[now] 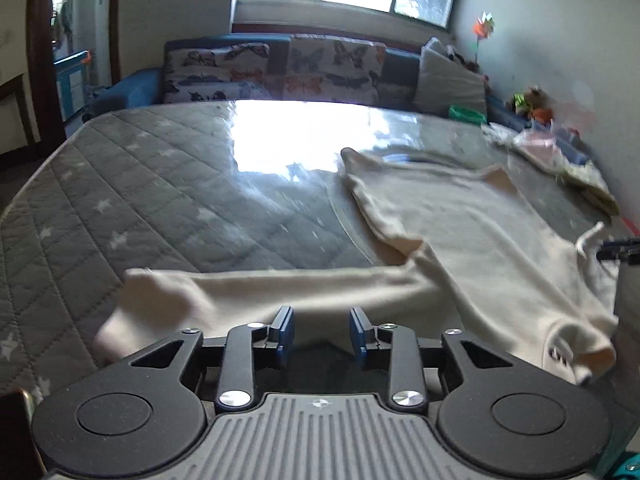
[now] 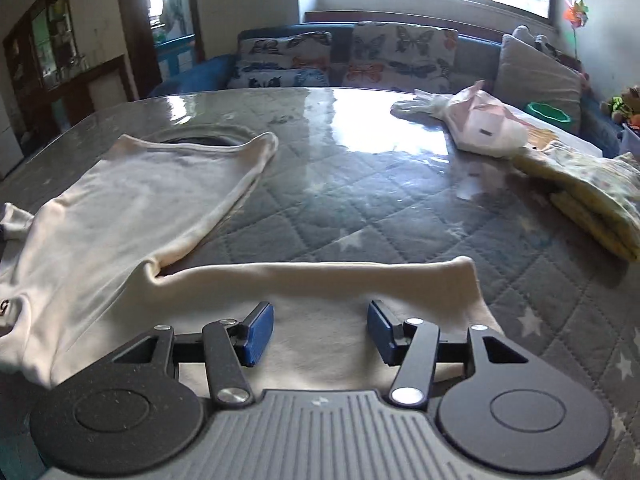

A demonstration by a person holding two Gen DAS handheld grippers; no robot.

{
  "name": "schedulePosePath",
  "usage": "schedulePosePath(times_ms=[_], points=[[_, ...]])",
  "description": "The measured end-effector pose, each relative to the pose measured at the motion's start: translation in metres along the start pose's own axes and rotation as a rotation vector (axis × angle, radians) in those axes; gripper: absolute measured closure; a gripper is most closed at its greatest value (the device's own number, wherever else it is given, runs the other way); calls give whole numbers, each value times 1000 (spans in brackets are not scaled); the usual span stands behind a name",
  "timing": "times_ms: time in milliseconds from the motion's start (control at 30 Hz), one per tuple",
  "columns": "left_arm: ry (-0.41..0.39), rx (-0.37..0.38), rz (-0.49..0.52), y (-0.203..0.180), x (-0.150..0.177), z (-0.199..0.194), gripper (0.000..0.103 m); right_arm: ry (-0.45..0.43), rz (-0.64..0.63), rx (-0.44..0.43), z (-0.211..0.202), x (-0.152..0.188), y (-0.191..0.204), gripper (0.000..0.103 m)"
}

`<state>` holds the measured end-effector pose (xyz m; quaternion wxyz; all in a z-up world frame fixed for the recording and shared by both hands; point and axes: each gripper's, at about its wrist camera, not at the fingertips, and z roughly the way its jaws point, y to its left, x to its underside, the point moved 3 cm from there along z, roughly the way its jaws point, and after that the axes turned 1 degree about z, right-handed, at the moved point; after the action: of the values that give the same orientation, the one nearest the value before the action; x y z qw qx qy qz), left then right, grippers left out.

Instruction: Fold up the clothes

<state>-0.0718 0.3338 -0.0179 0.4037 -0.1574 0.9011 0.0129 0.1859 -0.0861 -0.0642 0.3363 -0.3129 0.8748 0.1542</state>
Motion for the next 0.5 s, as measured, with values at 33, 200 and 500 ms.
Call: schedulePosePath(times_ms=[33,200,500], points=[[-18,-22,-7,5,-5,-3,64,-1,1,8,0,0,-2,48],[-9,-99,-85,43,-18,5,64,-14,7,43,5,-1,-11,44],[70,-257,44,61,-33,50,71,-27,10,87,11,-4,-21,27]])
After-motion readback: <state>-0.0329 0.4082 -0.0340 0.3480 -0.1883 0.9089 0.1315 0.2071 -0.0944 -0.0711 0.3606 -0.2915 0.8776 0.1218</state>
